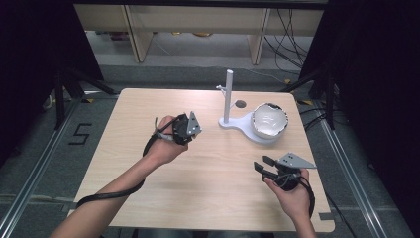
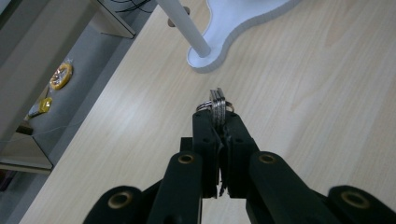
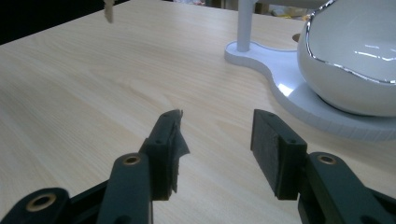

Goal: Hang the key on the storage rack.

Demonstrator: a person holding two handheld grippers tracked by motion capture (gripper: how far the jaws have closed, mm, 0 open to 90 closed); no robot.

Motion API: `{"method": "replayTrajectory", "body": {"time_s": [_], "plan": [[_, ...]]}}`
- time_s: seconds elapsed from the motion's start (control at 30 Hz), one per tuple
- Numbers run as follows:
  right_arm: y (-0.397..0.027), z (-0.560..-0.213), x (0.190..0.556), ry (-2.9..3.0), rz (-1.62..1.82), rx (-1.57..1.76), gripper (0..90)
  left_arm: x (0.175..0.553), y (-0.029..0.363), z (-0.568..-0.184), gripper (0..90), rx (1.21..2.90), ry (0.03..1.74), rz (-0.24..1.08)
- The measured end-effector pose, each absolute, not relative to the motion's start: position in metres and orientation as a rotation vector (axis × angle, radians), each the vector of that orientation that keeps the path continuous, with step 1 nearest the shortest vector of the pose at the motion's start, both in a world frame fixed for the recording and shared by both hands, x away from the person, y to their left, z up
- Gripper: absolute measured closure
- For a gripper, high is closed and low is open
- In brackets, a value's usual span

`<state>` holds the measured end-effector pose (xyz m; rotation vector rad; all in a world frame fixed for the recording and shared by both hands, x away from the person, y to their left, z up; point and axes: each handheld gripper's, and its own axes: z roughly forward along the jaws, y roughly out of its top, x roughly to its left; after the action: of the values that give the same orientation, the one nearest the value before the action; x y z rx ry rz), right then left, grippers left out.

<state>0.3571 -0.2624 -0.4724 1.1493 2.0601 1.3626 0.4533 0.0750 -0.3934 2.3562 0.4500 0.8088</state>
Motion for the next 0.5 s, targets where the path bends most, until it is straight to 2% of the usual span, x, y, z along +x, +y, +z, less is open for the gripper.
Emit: {"method": "replayTrajectory", "body": {"time_s": [0.23, 0.5], "plan": [[-0.267, -0.489, 0.353, 2.057, 1.390, 1.171, 51.9, 0.468, 0.075, -0.383, 85.3, 2.349, 0.472, 0.780], [-0.268, -0.494, 0.350, 2.036, 1.374, 1.191, 50.1, 0.487, 0.070, -0.370, 85.3, 2.331, 0.456, 0.827]]}}
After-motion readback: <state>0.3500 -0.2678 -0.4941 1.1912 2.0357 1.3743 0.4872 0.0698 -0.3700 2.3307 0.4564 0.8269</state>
